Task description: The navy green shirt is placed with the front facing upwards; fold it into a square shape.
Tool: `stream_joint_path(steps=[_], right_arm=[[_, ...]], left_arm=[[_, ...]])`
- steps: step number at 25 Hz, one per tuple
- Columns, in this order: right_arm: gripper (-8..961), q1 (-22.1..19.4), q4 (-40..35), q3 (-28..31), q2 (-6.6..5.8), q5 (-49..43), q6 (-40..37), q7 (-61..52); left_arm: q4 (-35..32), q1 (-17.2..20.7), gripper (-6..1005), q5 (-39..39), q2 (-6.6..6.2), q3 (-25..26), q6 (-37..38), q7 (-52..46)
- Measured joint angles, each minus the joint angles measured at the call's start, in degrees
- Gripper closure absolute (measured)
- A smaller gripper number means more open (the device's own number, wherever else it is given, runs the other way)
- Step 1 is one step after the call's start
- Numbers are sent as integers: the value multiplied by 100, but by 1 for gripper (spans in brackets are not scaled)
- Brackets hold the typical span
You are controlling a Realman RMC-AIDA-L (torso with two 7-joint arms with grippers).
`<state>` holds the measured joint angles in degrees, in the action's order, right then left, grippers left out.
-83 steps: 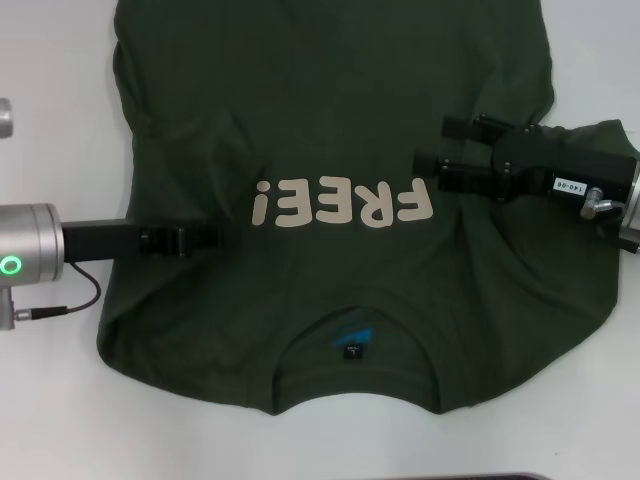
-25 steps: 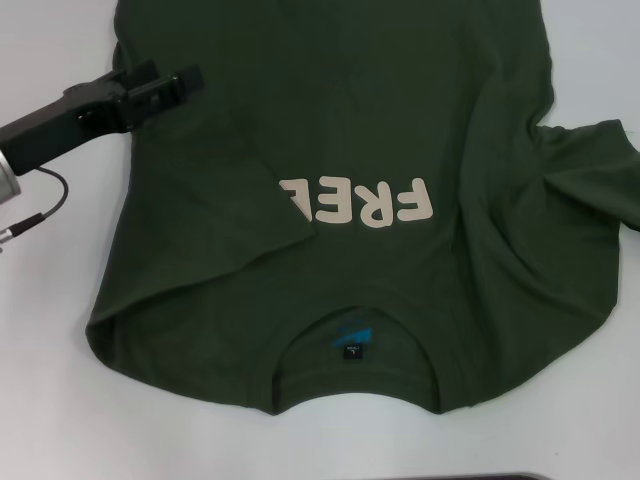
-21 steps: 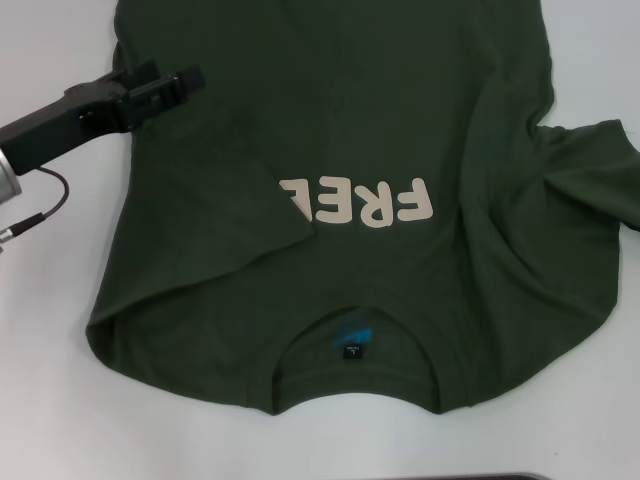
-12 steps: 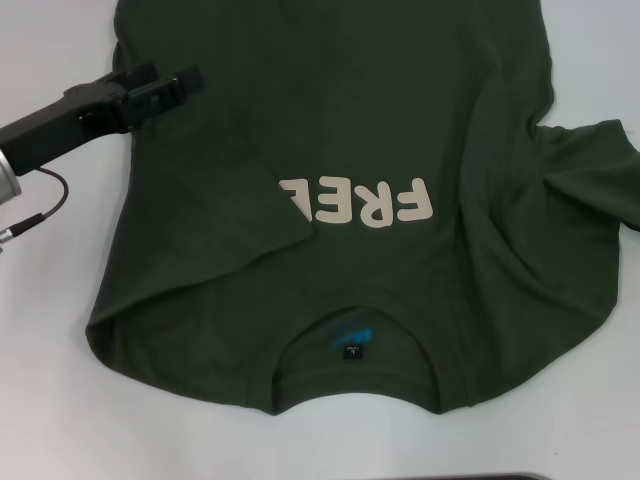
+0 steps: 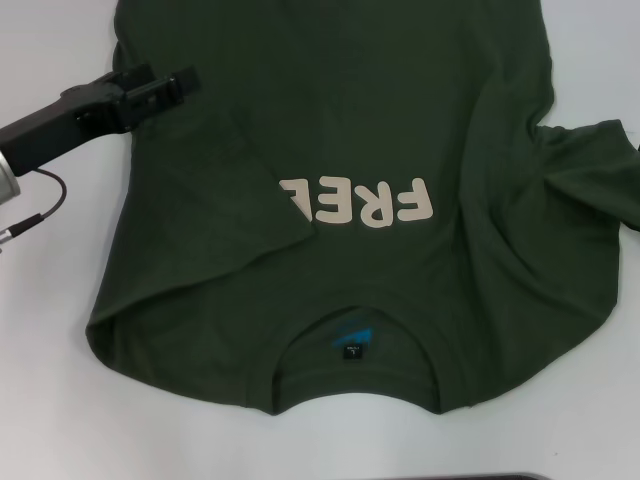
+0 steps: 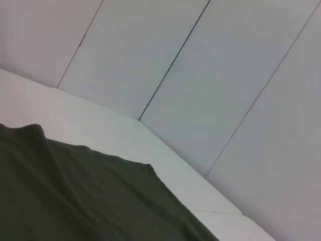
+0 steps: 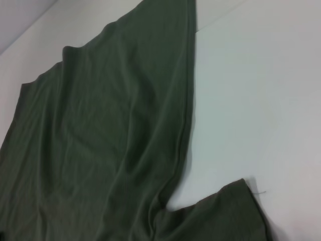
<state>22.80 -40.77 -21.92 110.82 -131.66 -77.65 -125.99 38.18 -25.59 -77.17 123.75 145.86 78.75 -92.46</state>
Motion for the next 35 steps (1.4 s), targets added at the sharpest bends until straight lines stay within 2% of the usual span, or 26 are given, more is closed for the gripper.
stream_joint_path(steps=[16, 35], right_arm=[[70, 223, -72, -367, 18, -362, 252, -416], [86, 428, -41, -392, 50, -603, 386, -479]], left_arm=[[-3, 2, 84, -17, -7, 33, -80, 8], [-3, -8, 84, -17, -9, 49, -141, 9]])
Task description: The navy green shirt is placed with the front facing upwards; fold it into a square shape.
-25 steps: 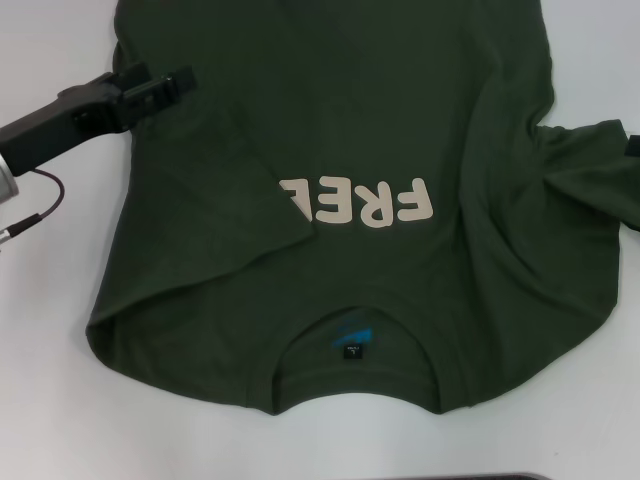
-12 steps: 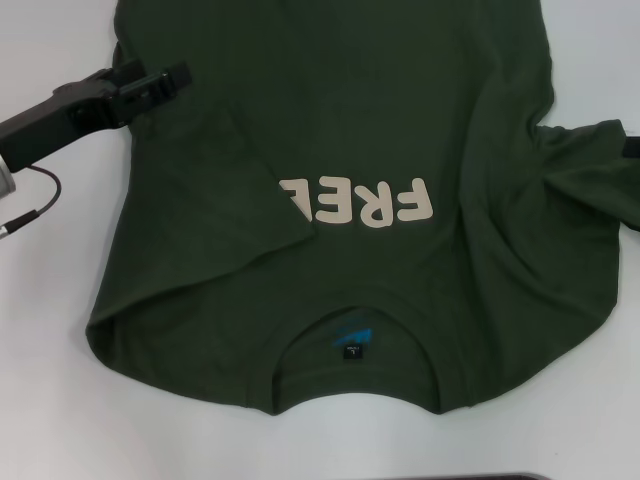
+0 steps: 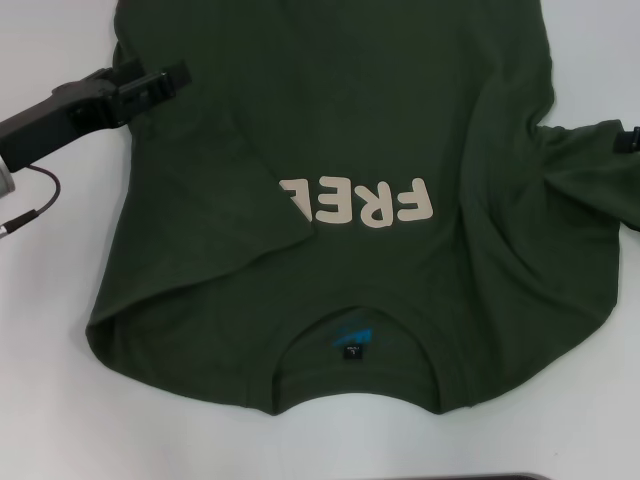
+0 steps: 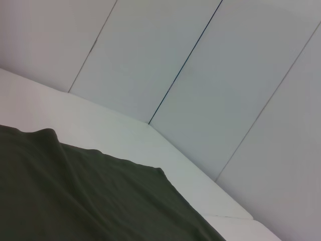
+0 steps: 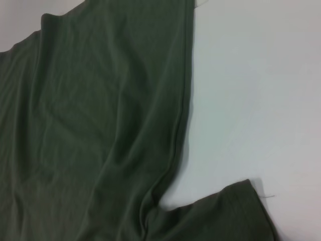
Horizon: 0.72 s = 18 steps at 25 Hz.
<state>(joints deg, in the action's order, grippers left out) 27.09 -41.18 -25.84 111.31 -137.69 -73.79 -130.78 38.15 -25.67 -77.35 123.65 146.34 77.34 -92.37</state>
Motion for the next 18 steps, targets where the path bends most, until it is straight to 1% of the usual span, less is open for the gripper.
stream_joint_path(steps=[10, 18], right_arm=[[94, 16, 22, -18, 1, -7, 108, 0], [101, 45, 28, -123, 61, -10, 201, -1]], left_arm=[[0, 0, 84, 0, -8, -1, -52, 0], [0, 0, 84, 0, -8, -1, -65, 0]])
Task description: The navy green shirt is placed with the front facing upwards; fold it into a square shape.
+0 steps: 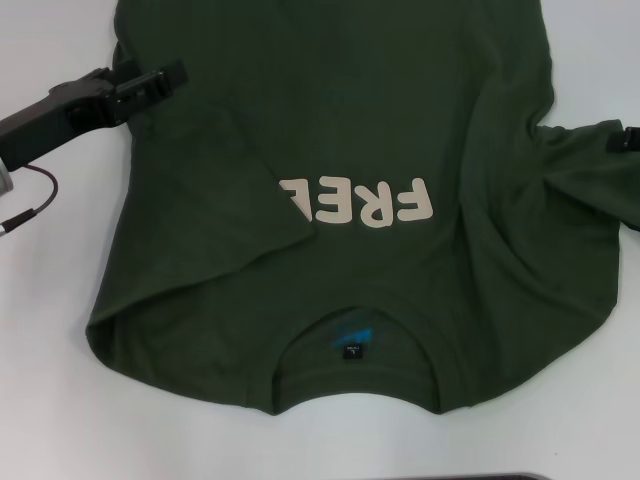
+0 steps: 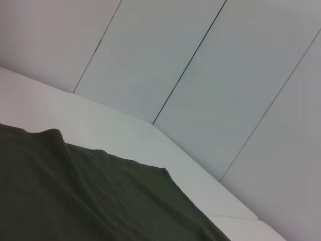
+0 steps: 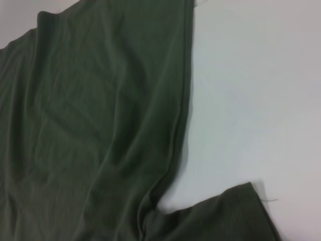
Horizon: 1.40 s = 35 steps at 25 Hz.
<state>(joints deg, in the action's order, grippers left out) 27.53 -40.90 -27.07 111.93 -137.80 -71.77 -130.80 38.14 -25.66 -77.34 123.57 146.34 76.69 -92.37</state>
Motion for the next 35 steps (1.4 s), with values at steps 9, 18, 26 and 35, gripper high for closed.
stream_joint_path(steps=[9, 18, 26, 35], right_arm=[[109, 17, -1, -27, 14, -3, 18, -7], [116, 86, -58, -20, 67, 78, -241, 21], [123, 107, -68, 26, 66, 126, -415, 59], [130, -41, -68, 27, 30, 113, -273, 67]], left_arm=[[0, 0, 85, 0, -8, 1, -1, 2], [0, 0, 85, 0, -8, 0, -42, 6], [0, 0, 85, 0, 8, 0, -70, 13], [0, 0, 85, 0, 14, -25, -77, 18]])
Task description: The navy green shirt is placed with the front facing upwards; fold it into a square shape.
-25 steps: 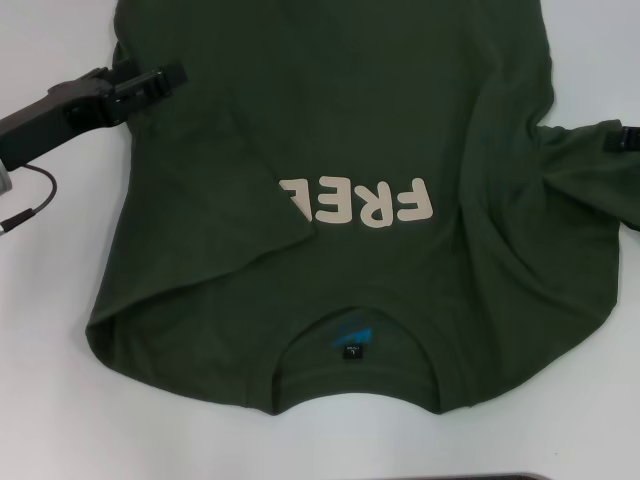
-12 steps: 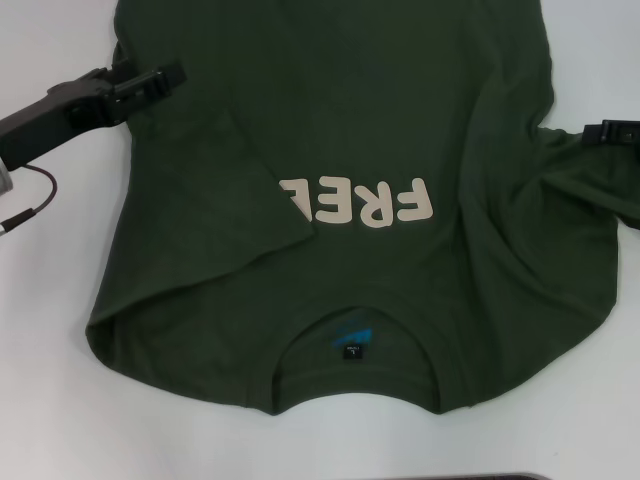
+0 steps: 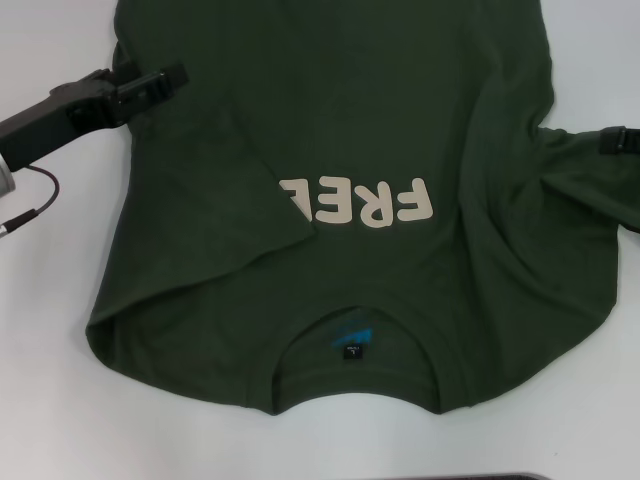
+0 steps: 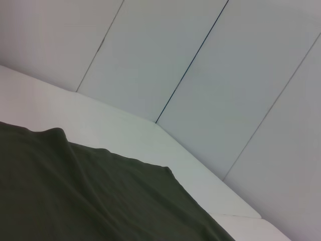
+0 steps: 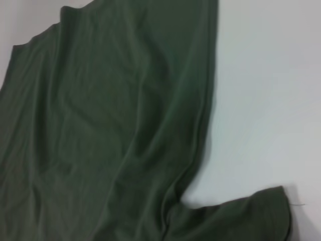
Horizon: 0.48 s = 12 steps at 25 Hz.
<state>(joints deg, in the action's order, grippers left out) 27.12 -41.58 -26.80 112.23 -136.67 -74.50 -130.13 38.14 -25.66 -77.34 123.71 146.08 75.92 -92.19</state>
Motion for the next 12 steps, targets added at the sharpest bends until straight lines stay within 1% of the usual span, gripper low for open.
stream_joint_path(steps=[12], right_arm=[[140, -71, 0, -8, 31, -11, 68, 42]], left_arm=[[0, 2, 85, 0, 4, -16, 2, 0]])
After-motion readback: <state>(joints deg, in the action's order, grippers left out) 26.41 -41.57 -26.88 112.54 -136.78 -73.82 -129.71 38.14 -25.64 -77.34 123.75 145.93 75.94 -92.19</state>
